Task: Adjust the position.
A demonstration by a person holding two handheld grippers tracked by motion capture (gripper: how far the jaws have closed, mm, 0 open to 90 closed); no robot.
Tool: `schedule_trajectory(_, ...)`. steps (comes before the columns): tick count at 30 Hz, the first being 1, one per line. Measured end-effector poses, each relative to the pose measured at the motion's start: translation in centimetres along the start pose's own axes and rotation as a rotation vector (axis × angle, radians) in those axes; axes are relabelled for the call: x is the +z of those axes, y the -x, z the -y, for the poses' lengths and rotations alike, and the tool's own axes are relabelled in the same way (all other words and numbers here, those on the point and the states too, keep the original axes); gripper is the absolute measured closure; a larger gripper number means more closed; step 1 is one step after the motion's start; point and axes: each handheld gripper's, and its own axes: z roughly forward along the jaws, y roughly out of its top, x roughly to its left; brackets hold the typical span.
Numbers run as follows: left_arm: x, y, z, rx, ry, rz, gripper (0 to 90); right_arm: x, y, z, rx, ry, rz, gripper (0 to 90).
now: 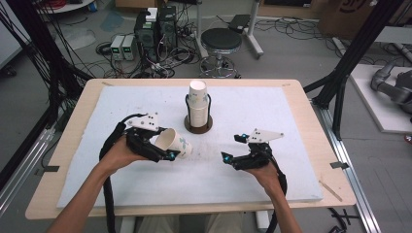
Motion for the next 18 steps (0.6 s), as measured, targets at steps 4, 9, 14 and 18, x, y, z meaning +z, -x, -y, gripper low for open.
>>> schedule_trajectory(4,0.1,-0.1,-0.3,-0.004,-0.035,-0.017,33.2,-0.1,0.3,0.5,0.013,-0.004,0.043,15.6)
schedule_trajectory(9,0.2,-0.3,-0.6,-0.008,-0.087,-0.039,33.2,-0.2,0.5,1.0,0.019,0.009,0.077,15.7)
schedule_trajectory(14,0.4,-0.6,-0.6,-0.015,-0.13,-0.053,33.2,-0.2,0.7,1.7,0.036,0.013,0.138,15.7)
schedule_trajectory(18,0.5,-0.8,-0.5,-0.021,-0.171,-0.058,33.2,-0.1,0.8,2.3,0.043,0.015,0.178,15.7)
